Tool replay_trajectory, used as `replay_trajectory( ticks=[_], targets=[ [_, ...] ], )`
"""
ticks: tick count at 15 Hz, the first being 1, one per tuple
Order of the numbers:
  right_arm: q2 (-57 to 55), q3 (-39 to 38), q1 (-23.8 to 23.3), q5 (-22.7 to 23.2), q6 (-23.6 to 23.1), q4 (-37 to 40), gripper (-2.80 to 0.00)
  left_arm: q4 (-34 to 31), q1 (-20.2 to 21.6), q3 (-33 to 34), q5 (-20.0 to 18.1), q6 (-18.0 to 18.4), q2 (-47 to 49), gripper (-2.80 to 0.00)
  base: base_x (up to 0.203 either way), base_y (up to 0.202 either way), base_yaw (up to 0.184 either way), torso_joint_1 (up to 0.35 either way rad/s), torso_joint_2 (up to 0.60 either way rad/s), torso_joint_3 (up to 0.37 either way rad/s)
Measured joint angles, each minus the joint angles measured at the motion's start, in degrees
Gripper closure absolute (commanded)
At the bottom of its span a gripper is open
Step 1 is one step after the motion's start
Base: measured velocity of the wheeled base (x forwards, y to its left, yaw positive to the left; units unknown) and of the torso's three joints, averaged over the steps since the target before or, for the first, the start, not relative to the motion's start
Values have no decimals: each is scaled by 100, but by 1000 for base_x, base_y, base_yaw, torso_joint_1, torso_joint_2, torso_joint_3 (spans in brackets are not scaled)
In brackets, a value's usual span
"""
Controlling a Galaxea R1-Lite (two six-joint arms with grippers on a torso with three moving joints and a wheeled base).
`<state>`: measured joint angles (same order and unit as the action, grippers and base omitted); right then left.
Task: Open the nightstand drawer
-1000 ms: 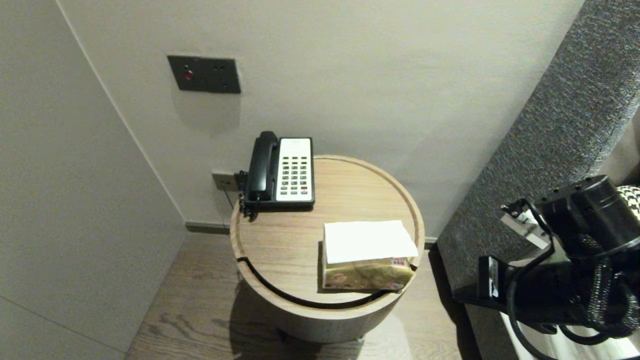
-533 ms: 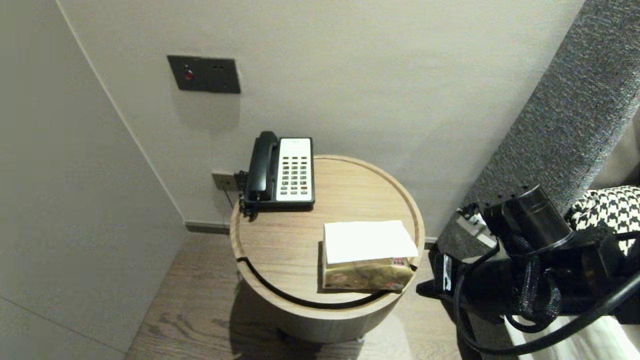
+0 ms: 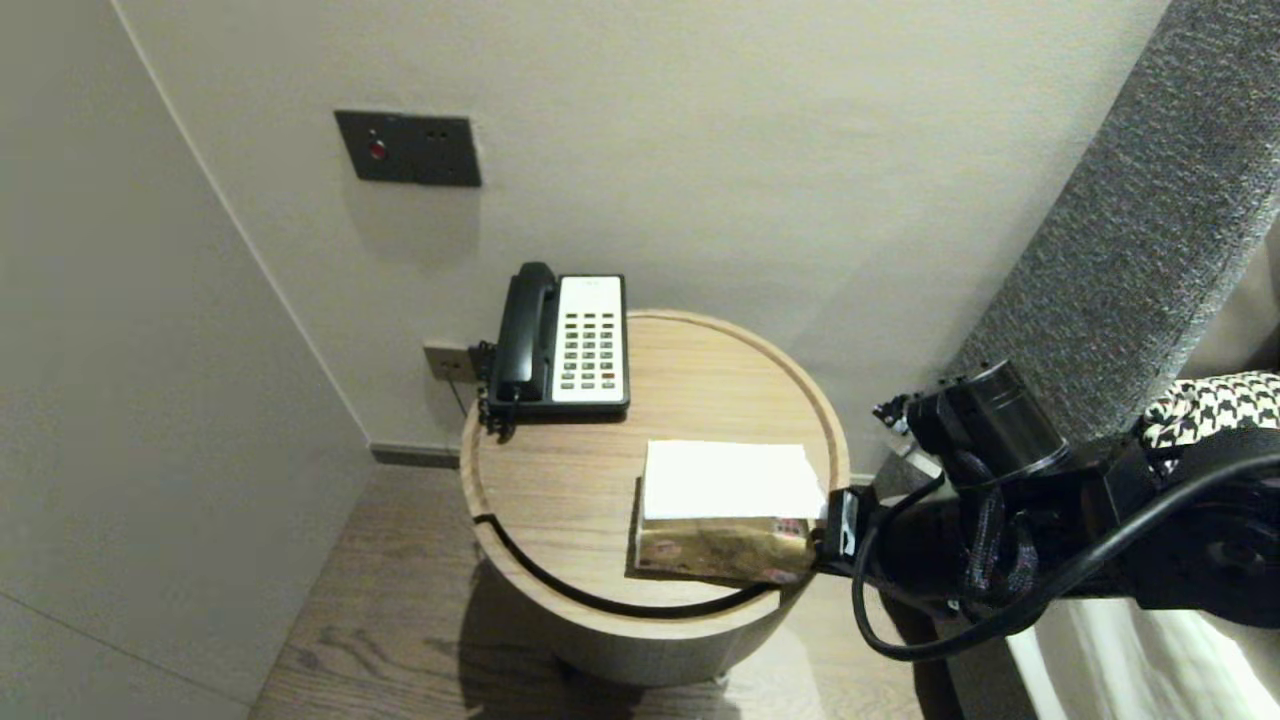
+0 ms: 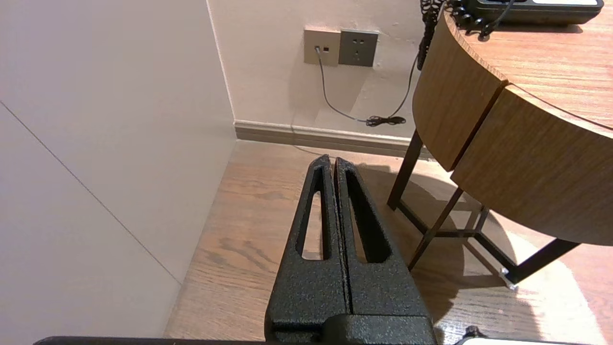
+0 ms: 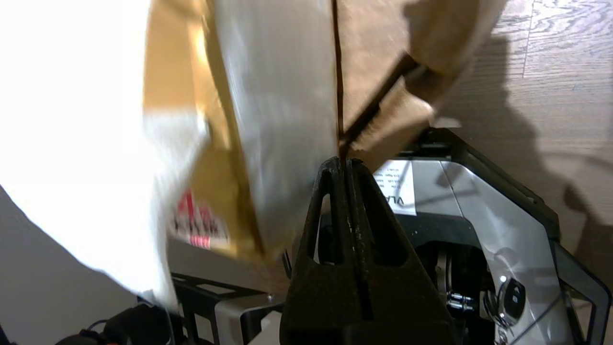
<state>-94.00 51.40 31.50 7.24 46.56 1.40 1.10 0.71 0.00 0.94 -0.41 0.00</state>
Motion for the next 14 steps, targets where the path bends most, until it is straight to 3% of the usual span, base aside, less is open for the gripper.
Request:
replay_trajectory(
  ticks=[14],
  targets=[
    [-349,77,-59,-7,-44,-13,0,2,0,0,0,-2,0,0,0,0,0,0,0,0]
  ],
)
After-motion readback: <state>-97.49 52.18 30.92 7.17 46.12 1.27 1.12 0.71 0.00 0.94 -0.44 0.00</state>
